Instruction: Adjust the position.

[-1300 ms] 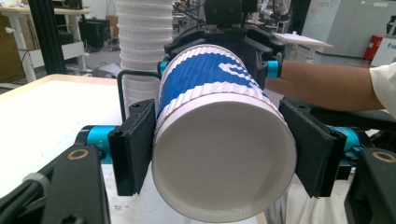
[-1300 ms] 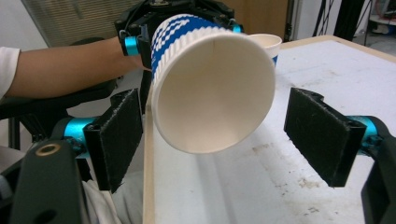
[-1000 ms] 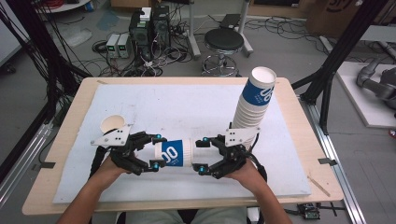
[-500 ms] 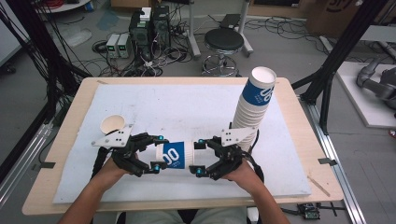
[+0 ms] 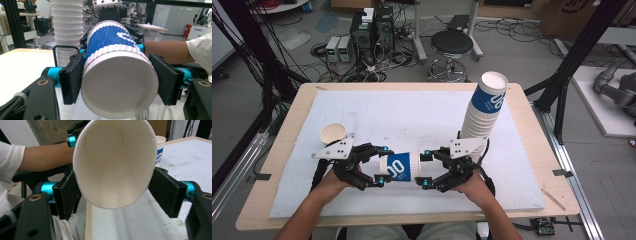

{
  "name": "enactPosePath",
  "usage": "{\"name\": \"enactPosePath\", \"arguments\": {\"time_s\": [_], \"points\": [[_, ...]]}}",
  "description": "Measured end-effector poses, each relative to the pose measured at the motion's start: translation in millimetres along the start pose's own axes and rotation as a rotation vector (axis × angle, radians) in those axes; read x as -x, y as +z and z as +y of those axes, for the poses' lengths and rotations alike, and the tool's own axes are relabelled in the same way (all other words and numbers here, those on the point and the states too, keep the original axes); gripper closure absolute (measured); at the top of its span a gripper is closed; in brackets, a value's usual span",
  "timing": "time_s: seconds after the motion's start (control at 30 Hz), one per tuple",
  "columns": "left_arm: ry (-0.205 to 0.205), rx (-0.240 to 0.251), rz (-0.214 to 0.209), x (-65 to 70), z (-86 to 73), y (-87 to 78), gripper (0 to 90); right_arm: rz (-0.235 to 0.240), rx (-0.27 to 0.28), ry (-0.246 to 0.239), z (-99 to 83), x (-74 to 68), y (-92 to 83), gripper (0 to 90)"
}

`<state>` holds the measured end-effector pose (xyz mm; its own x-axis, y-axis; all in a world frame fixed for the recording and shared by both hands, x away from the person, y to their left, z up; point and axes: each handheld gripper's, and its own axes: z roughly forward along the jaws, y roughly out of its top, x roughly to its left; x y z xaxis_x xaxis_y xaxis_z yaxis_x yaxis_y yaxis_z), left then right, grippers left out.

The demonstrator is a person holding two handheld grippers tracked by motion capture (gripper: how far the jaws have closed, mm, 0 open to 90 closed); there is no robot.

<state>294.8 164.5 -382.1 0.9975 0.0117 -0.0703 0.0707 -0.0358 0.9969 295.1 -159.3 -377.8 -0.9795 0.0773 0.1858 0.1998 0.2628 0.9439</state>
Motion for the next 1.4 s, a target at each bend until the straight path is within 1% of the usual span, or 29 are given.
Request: {"name": "enactPosePath", "arguments": {"time_s": [0.07, 0.1, 0.23, 0.37, 0.4, 0.53, 0.57, 0.63, 0.67, 0.77, 0.8, 0.9, 0.93, 0.97, 1.0, 1.2, 1.23, 1.27, 1.37, 1.4], "points": [[-0.003, -0.001, 0.003, 0.2, -0.6, 0.5, 31.1, -0.001, 0.0, -0.008, 0.2, 0.4, -0.4, 28.0], [-0.001, -0.004, 0.005, 0.1, -0.8, 0.7, 31.0, -0.003, -0.009, 0.008, 0.1, -0.4, -1.4, 28.1], [0.002, -0.016, 0.014, 0.1, -1.4, 1.8, 30.8, -0.003, -0.006, 0.001, 0.2, 0.9, -1.8, 28.8], [-0.012, -0.028, 0.032, 0.4, -1.8, 2.7, 29.5, -0.014, -0.012, -0.007, 0.8, 1.8, -2.9, 28.9], [-0.02, -0.032, 0.039, 0.4, -2.0, 3.2, 27.9, -0.013, -0.015, -0.004, 1.3, 1.4, -3.1, 28.9], [-0.071, -0.055, 0.078, -0.4, -2.2, 4.2, 15.8, -0.024, -0.035, -0.014, 3.9, 1.1, -3.1, 29.0], [-0.083, -0.061, 0.084, -0.4, -1.4, 3.2, 14.3, -0.027, -0.043, -0.013, 4.9, 1.2, -3.9, 29.0], [-0.084, -0.075, 0.095, -0.6, 1.2, 1.0, 14.3, -0.037, -0.051, -0.022, 7.3, 1.7, -5.5, 29.0], [-0.079, -0.086, 0.101, -0.6, 3.0, -0.3, 14.3, -0.045, -0.069, -0.016, 9.0, 0.9, -7.2, 29.0], [-0.063, -0.116, 0.109, 0.0, 8.8, -2.2, 14.3, -0.068, -0.115, -0.046, 15.8, 1.6, -9.7, 29.0], [-0.06, -0.128, 0.108, 0.2, 10.9, -2.2, 14.3, -0.076, -0.132, -0.049, 18.7, 1.2, -10.6, 29.0], [-0.044, -0.181, 0.109, -0.2, 17.8, -0.5, 14.3, -0.104, -0.204, -0.079, 30.2, 0.4, -12.2, 29.0], [-0.044, -0.192, 0.109, -0.6, 19.1, 0.0, 14.3, -0.113, -0.238, -0.092, 35.5, -0.4, -12.3, 29.0], [-0.042, -0.208, 0.108, -1.1, 21.2, 1.0, 14.3, -0.118, -0.258, -0.094, 38.6, -1.5, -12.4, 29.0], [-0.038, -0.22, 0.11, -1.5, 22.8, 1.8, 14.3, -0.122, -0.284, -0.111, 44.1, -2.1, -12.0, 29.0], [-0.04, -0.27, 0.099, -5.8, 29.8, 6.0, 14.4, -0.151, -0.423, -0.178, 67.6, -6.0, -8.1, 28.9], [-0.038, -0.289, 0.1, -7.0, 30.9, 7.9, 14.4, -0.155, -0.447, -0.188, 71.3, -6.7, -7.1, 29.0], [-0.039, -0.297, 0.099, -7.5, 31.3, 8.8, 14.4, -0.158, -0.488, -0.203, 77.4, -7.5, -4.8, 29.0], [-0.038, -0.321, 0.097, -8.8, 32.5, 12.2, 14.5, -0.166, -0.546, -0.224, 84.8, -8.8, -0.7, 29.0], [-0.036, -0.333, 0.096, -9.4, 32.7, 13.7, 14.4, -0.165, -0.566, -0.223, 86.6, -9.6, 0.5, 29.0]]}}
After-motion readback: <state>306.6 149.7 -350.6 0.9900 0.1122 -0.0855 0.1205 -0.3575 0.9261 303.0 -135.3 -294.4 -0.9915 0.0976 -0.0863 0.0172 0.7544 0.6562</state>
